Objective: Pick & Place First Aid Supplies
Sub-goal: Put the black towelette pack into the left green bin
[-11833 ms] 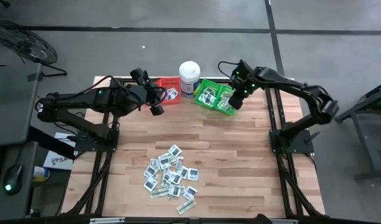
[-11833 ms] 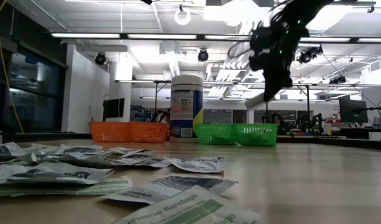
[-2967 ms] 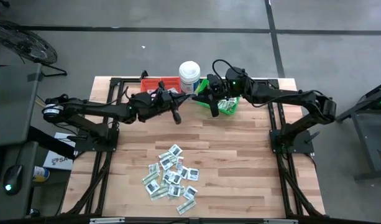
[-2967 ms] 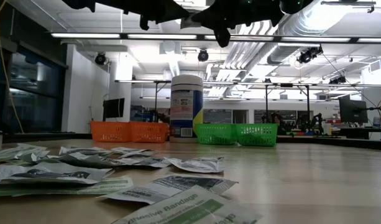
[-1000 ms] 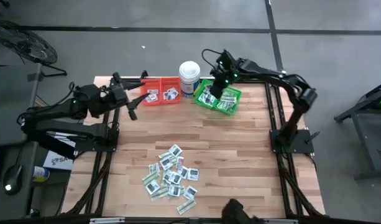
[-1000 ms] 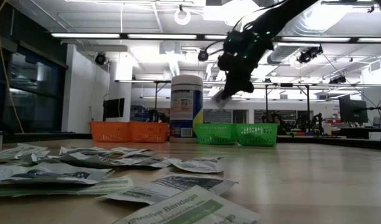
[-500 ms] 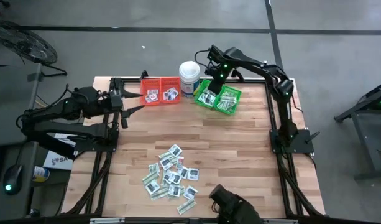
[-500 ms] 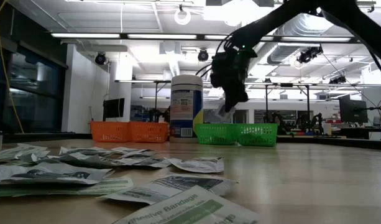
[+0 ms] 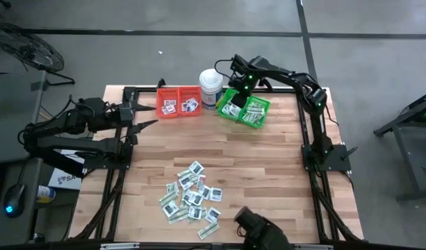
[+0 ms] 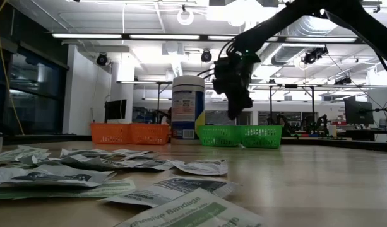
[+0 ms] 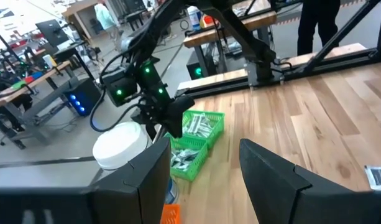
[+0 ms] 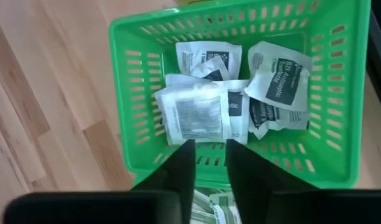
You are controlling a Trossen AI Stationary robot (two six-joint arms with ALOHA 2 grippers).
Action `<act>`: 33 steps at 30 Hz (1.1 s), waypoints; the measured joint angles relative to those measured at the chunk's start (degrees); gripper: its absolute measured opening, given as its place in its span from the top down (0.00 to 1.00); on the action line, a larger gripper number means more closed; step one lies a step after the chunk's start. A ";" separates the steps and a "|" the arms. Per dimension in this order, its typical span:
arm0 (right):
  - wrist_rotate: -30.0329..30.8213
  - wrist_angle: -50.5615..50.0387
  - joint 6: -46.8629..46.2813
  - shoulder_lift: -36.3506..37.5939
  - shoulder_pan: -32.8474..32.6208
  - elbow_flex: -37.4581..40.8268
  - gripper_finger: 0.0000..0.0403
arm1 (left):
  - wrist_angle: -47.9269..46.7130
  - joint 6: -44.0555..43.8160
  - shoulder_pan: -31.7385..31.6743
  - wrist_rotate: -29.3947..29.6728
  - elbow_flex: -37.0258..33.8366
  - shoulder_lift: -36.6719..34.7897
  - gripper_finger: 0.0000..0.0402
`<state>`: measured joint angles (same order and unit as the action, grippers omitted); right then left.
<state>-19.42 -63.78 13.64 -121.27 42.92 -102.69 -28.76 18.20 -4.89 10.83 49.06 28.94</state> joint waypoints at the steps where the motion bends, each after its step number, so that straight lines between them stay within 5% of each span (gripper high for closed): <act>1: 0.00 -0.04 -0.02 0.00 0.20 0.00 0.77 | -0.15 0.00 0.01 0.00 0.00 0.03 0.54; 8: 0.73 -0.42 1.12 2.61 1.86 0.00 0.65 | 0.26 -2.13 0.00 1.15 0.00 0.17 0.54; 25: 4.35 -5.80 -0.06 19.73 2.76 0.43 0.67 | -3.12 -7.05 0.02 -4.22 0.00 7.80 0.54; 33: 4.13 3.63 -2.49 35.32 -0.78 14.41 0.67 | -4.82 -9.18 0.04 -8.92 0.00 9.69 0.54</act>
<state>-15.29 -60.15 11.15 -85.96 42.14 -88.28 -33.59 9.01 -4.84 1.91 49.06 38.63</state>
